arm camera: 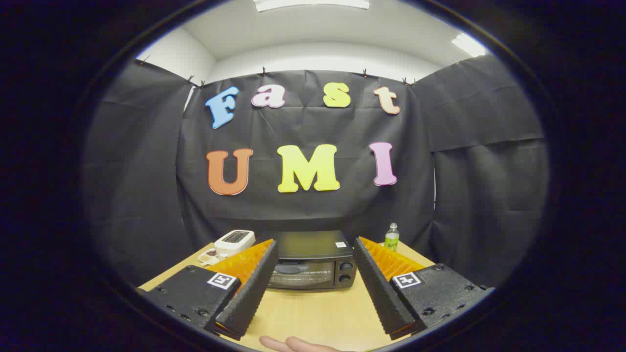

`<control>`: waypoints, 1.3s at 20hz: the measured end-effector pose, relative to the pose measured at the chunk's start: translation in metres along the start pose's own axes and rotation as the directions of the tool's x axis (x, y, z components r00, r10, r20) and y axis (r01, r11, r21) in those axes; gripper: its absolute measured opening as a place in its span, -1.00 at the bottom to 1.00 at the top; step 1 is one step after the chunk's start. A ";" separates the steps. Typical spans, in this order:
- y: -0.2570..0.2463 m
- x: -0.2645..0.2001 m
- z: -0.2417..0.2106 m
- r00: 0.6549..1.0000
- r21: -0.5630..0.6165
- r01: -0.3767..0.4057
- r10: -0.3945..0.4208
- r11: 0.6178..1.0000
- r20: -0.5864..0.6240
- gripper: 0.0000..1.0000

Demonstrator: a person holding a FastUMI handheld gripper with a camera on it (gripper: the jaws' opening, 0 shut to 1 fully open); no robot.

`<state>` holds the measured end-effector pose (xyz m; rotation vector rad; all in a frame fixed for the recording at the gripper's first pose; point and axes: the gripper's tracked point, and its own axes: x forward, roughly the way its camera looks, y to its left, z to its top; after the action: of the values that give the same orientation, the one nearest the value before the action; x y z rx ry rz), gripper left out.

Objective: Open the toaster oven, put the food inside, and close the toaster oven door.

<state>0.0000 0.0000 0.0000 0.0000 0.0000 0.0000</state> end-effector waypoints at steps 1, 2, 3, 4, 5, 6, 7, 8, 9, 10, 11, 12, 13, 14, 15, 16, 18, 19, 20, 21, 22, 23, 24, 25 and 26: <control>0.002 0.000 0.000 1.000 -0.006 -0.008 0.008 1.000 0.001 1.00; 0.003 -0.001 0.001 1.000 -0.010 -0.013 0.013 1.000 0.001 1.00; 0.003 -0.002 0.000 1.000 -0.011 -0.015 0.015 1.000 0.002 1.00; 0.004 -0.003 0.001 1.000 -0.012 -0.017 0.017 1.000 0.006 1.00; 0.004 -0.004 0.000 1.000 -0.016 -0.019 0.019 1.000 0.009 1.00; 0.004 -0.004 0.000 1.000 -0.021 -0.017 0.017 1.000 0.009 1.00; 0.003 -0.004 0.000 1.000 -0.023 -0.012 0.013 1.000 0.011 1.00; 0.003 -0.004 0.001 1.000 -0.026 -0.012 0.012 1.000 0.014 1.00; 0.004 -0.005 0.001 1.000 -0.023 -0.010 0.010 1.000 0.017 1.00; 0.004 -0.005 0.003 1.000 -0.016 -0.007 0.007 1.000 0.020 1.00; 0.005 -0.005 0.003 1.000 -0.011 -0.008 0.008 1.000 0.024 1.00; 0.006 -0.004 0.004 1.000 -0.007 -0.008 0.008 1.000 0.025 1.00; 0.008 -0.003 0.005 1.000 0.000 -0.007 0.007 1.000 0.027 1.00; 0.011 0.000 0.005 1.000 0.004 -0.009 0.009 1.000 0.026 1.00; 0.015 0.003 0.002 1.000 0.009 -0.014 0.014 1.000 0.022 1.00; 0.019 0.007 0.001 0.999 0.018 -0.021 0.021 1.000 0.024 1.00; 0.026 0.019 -0.012 0.999 0.002 -0.033 0.033 0.999 -0.004 1.00; 0.025 0.028 -0.017 0.999 0.001 -0.030 0.030 1.000 -0.014 1.00; 0.027 0.036 -0.019 1.000 0.010 -0.025 0.026 1.000 -0.013 1.00; 0.029 0.045 -0.021 1.000 0.020 -0.024 0.024 1.000 -0.012 1.00; 0.032 0.054 -0.027 1.000 0.028 -0.024 0.025 0.999 -0.020 1.00; 0.036 0.065 -0.034 0.999 0.029 -0.030 0.031 0.999 -0.026 1.00; 0.039 0.074 -0.040 0.999 0.019 -0.038 0.038 0.999 -0.034 1.00; 0.040 0.085 -0.045 0.999 0.009 -0.041 0.041 0.999 -0.032 1.00; 0.039 0.095 -0.049 0.999 -0.001 -0.033 0.033 0.999 -0.030 1.00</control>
<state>0.0952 0.0393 -0.0487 -0.0012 0.0299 0.0334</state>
